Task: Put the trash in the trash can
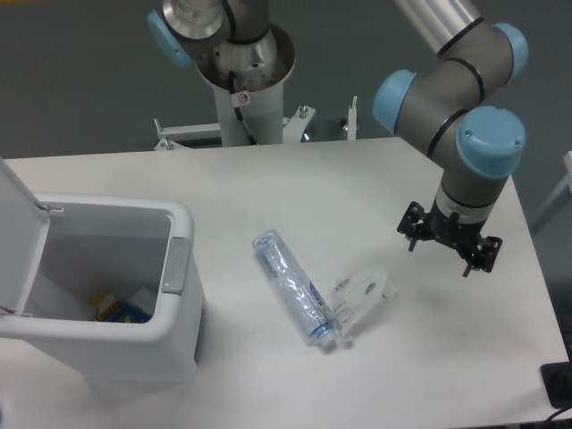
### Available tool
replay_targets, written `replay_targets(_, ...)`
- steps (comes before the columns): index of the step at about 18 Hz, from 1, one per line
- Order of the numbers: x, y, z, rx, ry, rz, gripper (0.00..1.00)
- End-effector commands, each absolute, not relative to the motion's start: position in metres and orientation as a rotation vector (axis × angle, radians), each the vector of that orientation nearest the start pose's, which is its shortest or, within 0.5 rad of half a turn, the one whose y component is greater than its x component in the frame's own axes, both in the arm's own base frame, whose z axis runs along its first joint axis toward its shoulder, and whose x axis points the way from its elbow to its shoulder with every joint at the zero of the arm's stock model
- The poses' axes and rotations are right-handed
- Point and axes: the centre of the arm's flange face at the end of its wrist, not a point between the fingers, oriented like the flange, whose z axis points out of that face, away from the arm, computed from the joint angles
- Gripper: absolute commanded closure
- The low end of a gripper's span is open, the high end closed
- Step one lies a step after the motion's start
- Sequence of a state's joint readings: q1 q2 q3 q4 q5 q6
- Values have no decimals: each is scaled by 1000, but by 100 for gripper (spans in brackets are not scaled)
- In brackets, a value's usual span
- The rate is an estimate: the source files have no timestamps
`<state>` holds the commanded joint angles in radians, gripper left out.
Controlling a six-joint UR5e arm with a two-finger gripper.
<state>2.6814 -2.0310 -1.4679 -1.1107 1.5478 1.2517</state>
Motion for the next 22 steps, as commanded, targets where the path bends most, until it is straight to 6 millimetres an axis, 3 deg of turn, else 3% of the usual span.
replay_targets(14,-528,419,312,-3060,160,180,0)
replay_targets(18,-502,427,321,-3039,136,188,0)
replay_targets(22,-473,436,297,-3058,199,127,0)
